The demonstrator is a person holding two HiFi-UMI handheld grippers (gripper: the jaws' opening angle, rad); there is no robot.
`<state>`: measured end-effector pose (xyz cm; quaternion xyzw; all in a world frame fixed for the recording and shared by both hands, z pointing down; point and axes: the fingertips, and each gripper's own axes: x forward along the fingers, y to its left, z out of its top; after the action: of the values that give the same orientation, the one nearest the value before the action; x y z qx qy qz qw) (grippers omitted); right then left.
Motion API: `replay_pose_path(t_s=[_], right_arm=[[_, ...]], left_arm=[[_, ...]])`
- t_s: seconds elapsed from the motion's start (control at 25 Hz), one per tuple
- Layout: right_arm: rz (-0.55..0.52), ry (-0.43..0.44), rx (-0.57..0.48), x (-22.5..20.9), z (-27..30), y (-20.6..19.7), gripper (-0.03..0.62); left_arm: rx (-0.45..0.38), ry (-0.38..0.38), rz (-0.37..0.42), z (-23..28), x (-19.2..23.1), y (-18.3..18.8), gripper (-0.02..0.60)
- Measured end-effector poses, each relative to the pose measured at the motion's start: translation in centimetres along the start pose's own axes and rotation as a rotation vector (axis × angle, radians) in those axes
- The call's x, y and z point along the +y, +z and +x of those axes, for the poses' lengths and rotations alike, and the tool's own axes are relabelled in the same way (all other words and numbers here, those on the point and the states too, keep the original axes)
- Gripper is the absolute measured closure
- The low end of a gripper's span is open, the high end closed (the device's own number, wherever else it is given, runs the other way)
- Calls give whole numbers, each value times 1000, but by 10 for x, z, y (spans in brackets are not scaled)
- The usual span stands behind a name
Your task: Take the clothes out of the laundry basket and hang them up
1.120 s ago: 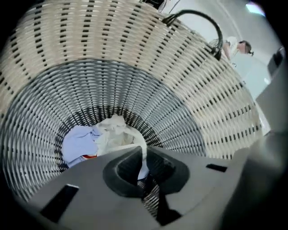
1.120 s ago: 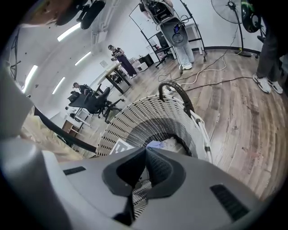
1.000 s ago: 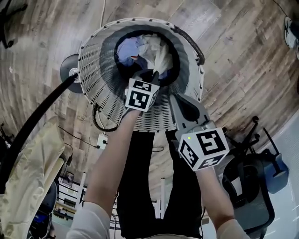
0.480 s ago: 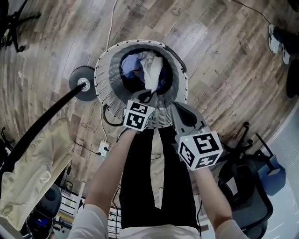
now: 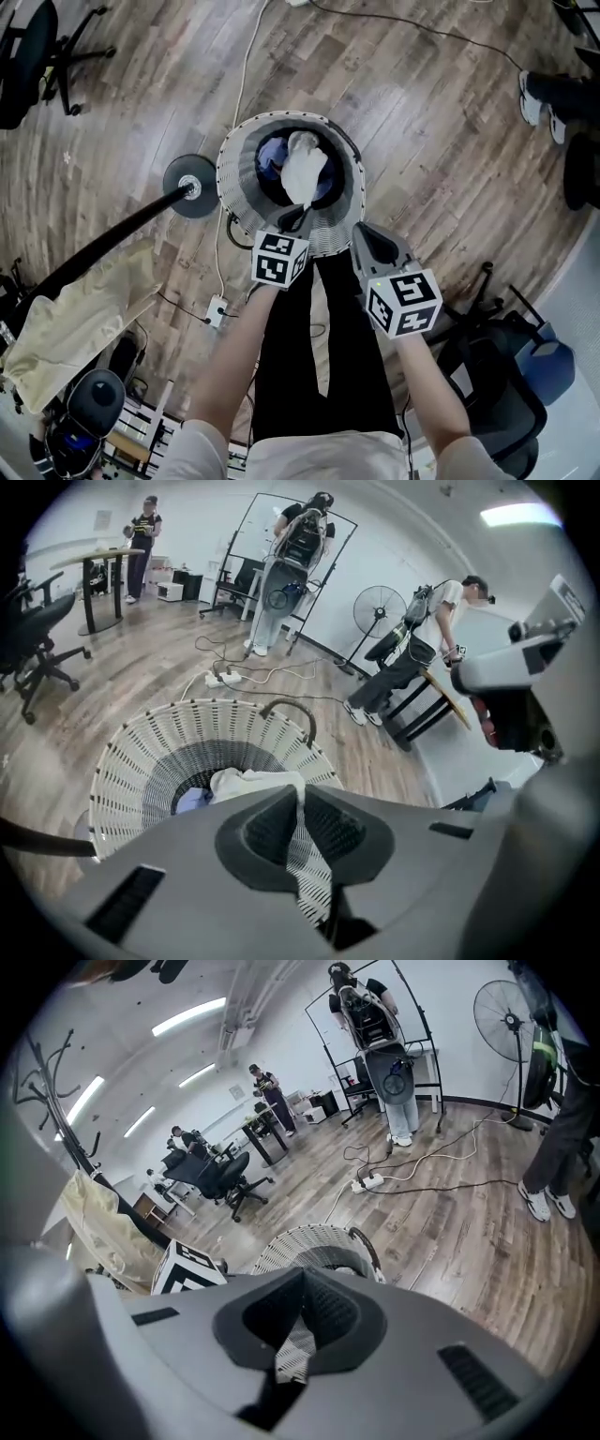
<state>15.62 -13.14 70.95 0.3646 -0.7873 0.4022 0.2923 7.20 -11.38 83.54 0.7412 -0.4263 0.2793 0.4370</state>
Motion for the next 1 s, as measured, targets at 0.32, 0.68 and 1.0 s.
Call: replay_pose_path(t_s=[0.32,0.68,1.0], right_arm=[[-80,36,-4,19,-47,12,587],[-144,55,-20,35,-86,32,586],[-248,105,-42,63,-104,68,586]], left_arm=[[-138,28,-29,-77,-29,44,544],[-271,36,-43,-155,-56,87,545],[-417,23,-76,-244,-74,152,545]])
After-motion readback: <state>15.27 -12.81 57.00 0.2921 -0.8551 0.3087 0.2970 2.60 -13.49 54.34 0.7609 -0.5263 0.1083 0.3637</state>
